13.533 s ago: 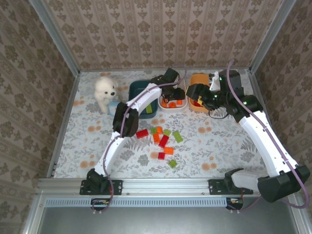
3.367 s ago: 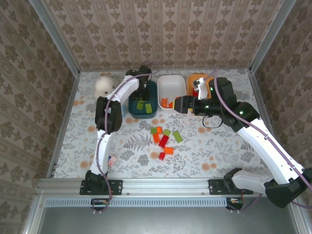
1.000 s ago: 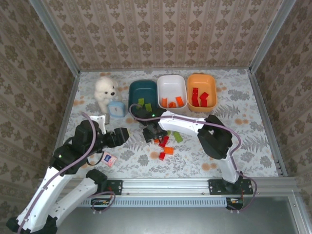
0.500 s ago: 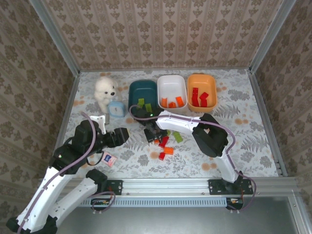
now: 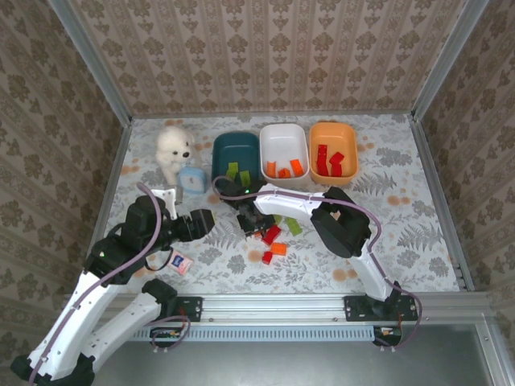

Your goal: Sort the legos into containers by color

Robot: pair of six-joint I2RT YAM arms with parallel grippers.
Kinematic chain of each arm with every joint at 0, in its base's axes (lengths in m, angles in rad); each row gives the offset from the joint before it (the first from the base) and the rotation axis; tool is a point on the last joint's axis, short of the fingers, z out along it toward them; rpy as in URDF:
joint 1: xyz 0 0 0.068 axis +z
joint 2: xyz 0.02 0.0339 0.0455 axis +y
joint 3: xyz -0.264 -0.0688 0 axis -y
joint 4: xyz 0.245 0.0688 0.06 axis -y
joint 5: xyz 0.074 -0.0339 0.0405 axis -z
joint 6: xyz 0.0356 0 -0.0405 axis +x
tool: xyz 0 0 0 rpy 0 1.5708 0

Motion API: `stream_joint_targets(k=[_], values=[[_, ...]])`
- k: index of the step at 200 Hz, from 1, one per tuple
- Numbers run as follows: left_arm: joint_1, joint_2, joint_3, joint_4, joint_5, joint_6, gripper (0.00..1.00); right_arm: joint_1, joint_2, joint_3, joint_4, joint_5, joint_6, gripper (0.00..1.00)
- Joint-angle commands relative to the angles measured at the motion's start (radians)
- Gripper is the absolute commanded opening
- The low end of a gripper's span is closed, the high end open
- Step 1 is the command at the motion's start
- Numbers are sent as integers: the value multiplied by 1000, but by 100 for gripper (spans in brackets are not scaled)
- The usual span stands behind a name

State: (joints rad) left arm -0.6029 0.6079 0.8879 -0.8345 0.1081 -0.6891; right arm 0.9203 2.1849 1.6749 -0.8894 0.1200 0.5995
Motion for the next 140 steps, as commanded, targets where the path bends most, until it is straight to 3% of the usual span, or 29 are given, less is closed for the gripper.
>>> stream_joint_targets(k=[1, 55, 84, 108, 140], values=[[-8, 5, 31, 18, 7, -11, 84, -1, -17, 8, -22, 3, 10, 38], [-9, 46, 43, 62, 36, 5, 84, -1, -226, 14, -62, 31, 8, 32], [-11, 126, 60, 148, 73, 7, 84, -83, -306, 81, -75, 32, 5, 32], [-8, 217, 82, 242, 93, -11, 84, -193, -254, 181, -25, -1, -20, 32], [17, 343, 101, 364, 136, -40, 84, -334, -46, 415, -3, -46, -37, 32]])
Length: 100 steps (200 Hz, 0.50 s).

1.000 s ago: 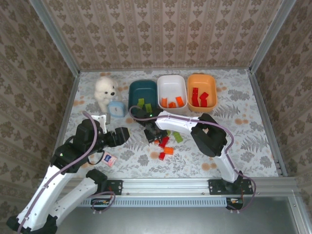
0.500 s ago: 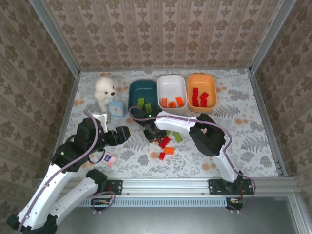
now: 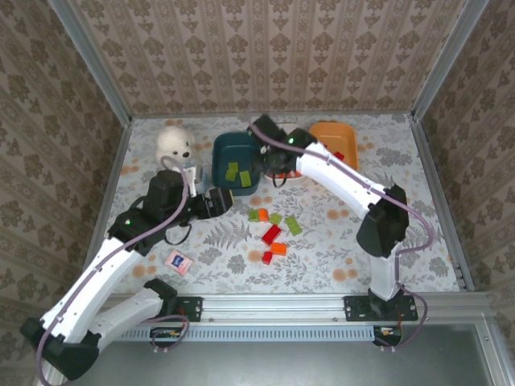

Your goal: Sort the legos into containers by color

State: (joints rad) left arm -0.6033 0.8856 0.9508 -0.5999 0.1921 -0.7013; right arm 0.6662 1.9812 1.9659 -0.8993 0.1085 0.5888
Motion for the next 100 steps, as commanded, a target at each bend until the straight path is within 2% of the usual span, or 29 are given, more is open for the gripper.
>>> stream_joint_targets(k=[1, 22, 50, 78, 100], values=[[18, 69, 39, 132, 53, -27, 84, -84, 165, 132, 6, -36, -26, 33], [32, 149, 74, 173, 73, -23, 84, -163, 306, 284, 2, -52, -20, 33], [49, 226, 133, 178, 89, 6, 84, -250, 435, 383, 61, -114, 21, 33], [56, 250, 149, 169, 92, 19, 84, -289, 547, 475, 78, -198, 53, 34], [60, 249, 142, 158, 90, 22, 84, -289, 586, 487, 85, -214, 61, 34]])
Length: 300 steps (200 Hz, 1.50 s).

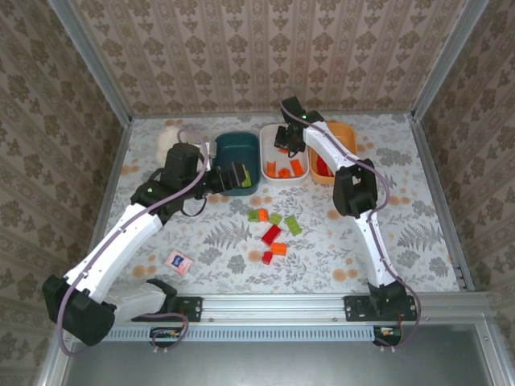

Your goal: Sort the legos into containers by color

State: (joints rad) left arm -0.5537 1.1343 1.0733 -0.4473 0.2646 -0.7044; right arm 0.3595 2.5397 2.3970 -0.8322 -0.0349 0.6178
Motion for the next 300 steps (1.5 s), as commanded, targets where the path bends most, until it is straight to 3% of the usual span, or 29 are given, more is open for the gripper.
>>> stream_joint_targets(k=[1, 69, 98, 123, 158, 187, 213, 260, 300], values=[[11, 1, 18, 6, 17, 25, 84, 18, 29, 56, 17, -71, 32, 34], [13, 34, 25, 11, 20, 26, 84, 16, 75, 55, -56, -19, 98, 41], [12, 35, 26, 8, 19, 29, 84, 16, 72, 56, -76, -24, 97, 51], [9, 32, 30, -9, 16, 38, 84, 18, 30, 70, -66, -28, 80, 61], [-9, 42, 52, -55, 10, 77, 84, 19, -113, 78, -39, -11, 49, 60], [-48, 98, 97, -108, 14, 132, 84, 35, -334, -31, 7, 16, -20, 60], [-99, 194, 155, -154, 4, 141, 82, 65, -640, -352, 103, 47, -65, 59], [-221, 454, 318, -258, -86, -57, 78, 127, -1260, -1020, 180, -14, -102, 60], [-323, 723, 604, -481, -147, -263, 75, 161, -1631, -1292, 44, -154, -105, 61]])
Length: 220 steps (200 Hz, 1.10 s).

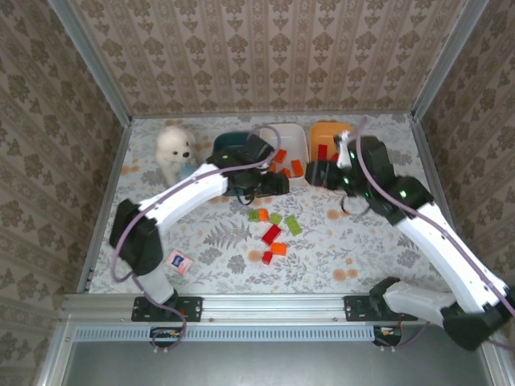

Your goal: Sort the legos into containers by color

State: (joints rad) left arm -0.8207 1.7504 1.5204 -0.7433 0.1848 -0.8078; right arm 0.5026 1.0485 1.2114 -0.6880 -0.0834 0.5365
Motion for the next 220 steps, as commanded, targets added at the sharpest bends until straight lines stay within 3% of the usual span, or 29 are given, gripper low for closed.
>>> stream_joint_targets(k=[1, 40, 67, 91, 106, 144, 220], values=[[-58, 114, 168, -192, -70, -161, 75, 19, -146, -108, -105, -108, -24, 61], [-133, 323, 414, -350, -102, -314, 77, 27, -293, -155, -251, -169, -53, 64], [-134, 350, 348, -306, -78, -467, 78, 27, -347, -186, -221, -246, -20, 65], [-152, 365, 317, -298, -77, -571, 78, 27, -403, -210, -193, -231, 14, 67], [-168, 397, 342, -286, -69, -581, 78, 27, -428, -227, -194, -215, 20, 68], [-185, 531, 490, -446, -42, -607, 77, 27, -443, -245, -208, -207, 34, 68], [-195, 588, 499, -412, -74, -640, 68, 27, -458, -242, -237, -199, 25, 68]])
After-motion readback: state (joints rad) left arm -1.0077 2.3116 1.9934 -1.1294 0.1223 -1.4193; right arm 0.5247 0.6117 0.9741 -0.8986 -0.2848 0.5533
